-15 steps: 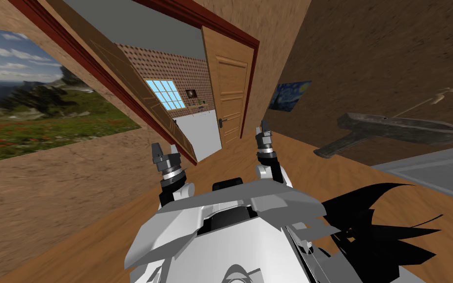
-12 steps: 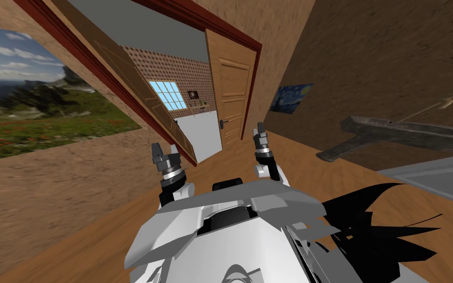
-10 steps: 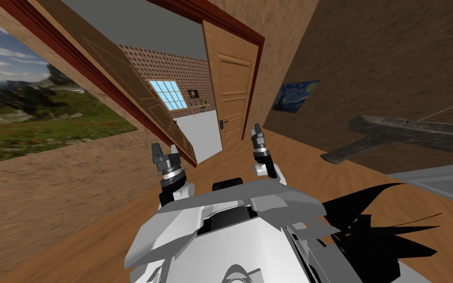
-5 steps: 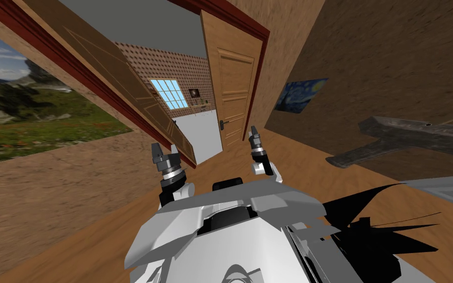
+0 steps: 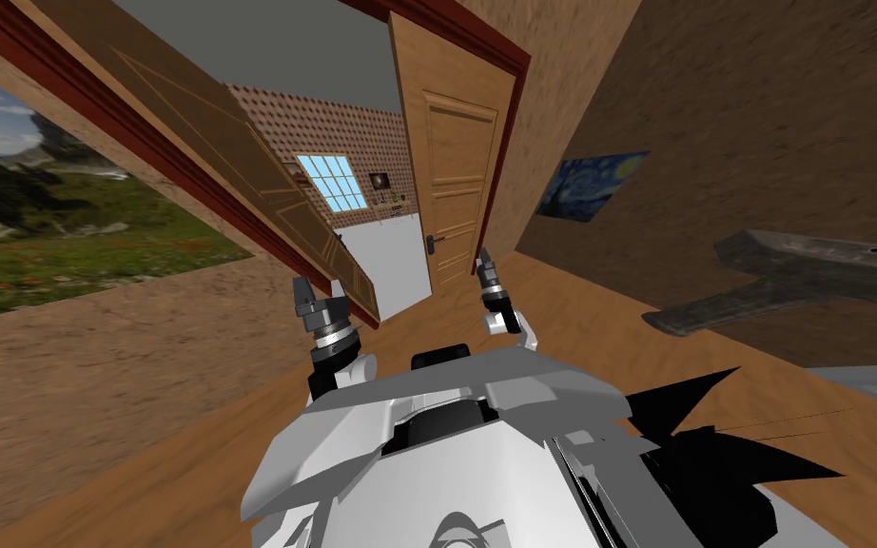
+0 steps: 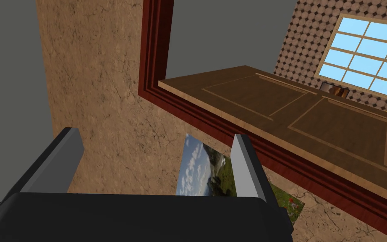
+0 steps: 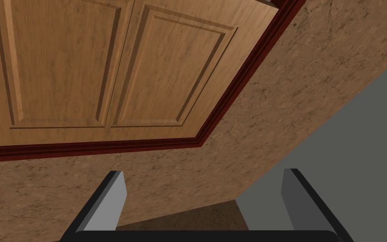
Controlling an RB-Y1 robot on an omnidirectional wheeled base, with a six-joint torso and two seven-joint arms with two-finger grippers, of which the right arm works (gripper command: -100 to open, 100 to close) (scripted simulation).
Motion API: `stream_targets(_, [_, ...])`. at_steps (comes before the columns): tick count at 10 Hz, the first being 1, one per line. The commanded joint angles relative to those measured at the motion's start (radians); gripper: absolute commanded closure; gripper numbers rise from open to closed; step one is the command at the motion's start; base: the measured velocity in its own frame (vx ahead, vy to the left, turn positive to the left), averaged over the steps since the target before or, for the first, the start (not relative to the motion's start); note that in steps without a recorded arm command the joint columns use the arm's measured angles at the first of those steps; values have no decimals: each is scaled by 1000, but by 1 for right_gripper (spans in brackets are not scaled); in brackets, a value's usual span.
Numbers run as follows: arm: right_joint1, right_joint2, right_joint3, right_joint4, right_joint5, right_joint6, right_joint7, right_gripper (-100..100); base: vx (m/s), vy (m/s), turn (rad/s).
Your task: Push the door open
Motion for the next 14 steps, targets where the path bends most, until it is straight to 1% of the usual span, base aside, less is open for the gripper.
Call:
stream_targets(1, [-22,-3,2,36,-1,5,-5,-100,96,-54,45])
stream_targets(8, [-118,-13,9,208,-9,16,-30,-100,92,-54,52])
stream_targets(14, [-203,-11,16,363,-16,25,-53,-100,93,-63,55])
